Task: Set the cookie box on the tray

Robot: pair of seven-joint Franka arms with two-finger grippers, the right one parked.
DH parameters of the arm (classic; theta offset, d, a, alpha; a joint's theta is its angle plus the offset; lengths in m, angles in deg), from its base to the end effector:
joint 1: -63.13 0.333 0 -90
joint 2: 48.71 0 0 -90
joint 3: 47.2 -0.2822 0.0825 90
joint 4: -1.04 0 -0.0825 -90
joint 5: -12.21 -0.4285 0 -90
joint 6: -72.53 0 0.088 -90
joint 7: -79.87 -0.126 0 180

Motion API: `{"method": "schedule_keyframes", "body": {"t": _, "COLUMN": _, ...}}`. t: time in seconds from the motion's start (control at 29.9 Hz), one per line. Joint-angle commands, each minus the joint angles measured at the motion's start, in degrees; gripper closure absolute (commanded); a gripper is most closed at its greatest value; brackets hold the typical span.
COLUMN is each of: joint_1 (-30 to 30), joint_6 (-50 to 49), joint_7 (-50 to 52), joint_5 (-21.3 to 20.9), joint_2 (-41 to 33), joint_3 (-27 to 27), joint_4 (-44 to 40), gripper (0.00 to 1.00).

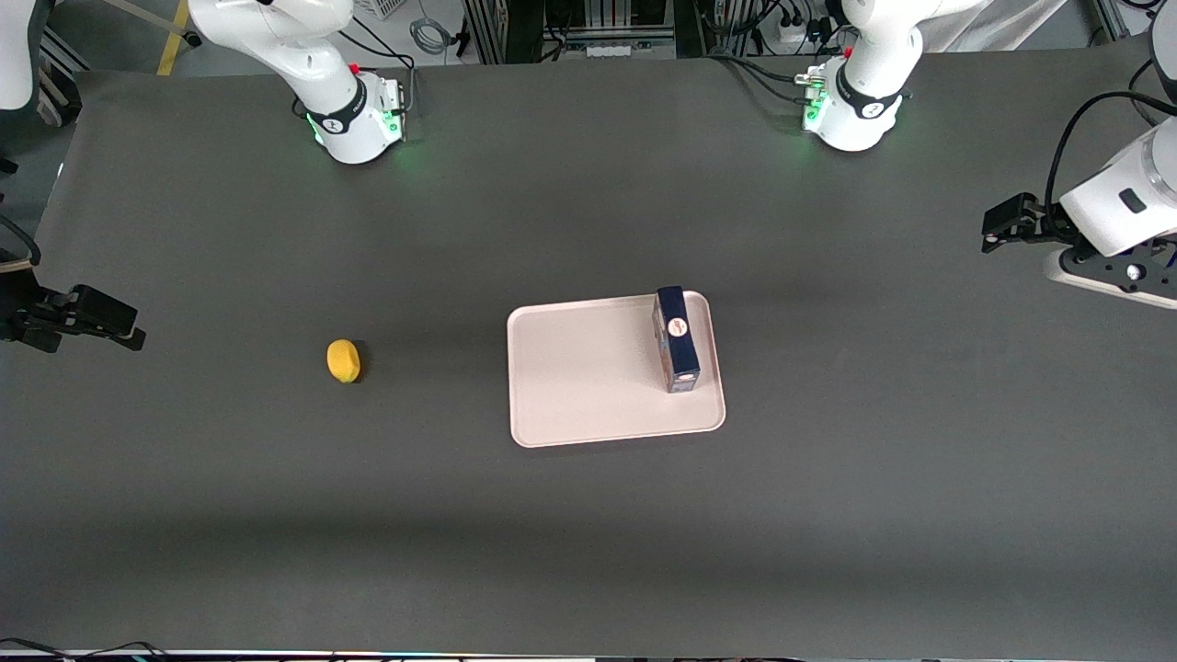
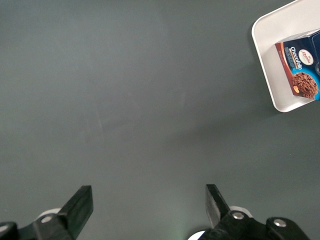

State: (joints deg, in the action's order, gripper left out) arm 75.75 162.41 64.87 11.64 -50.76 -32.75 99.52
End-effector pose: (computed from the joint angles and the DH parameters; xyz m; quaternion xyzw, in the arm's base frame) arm 0.5804 -0.0188 0.5161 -0.9876 0.1460 0.0584 0.0027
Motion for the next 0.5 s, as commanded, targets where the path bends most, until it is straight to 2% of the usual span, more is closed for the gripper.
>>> {"method": "schedule_keyframes", "body": {"t": 0.0, "joint_1": -5.1, "joint_6": 1.6, "joint_7": 2.3, "joint_5": 0.1, "joint_2": -2.1, "joint_3": -4.0, "joint_4": 2.4, "gripper": 0.00}}
{"method": "schedule_keyframes", "body": {"t": 0.2, "joint_1": -6.6, "joint_6": 1.4, "joint_7": 4.6, "joint_5": -1.5, "joint_2": -2.1, "joint_3": -4.2, "joint_4": 2.6, "gripper": 0.00}}
{"method": "schedule_keyframes", "body": {"t": 0.47, "joint_1": -8.3, "joint_6": 1.4, "joint_7": 4.6, "joint_5": -1.6, "joint_2": -2.1, "joint_3": -5.3, "joint_4": 2.5, "gripper": 0.00}}
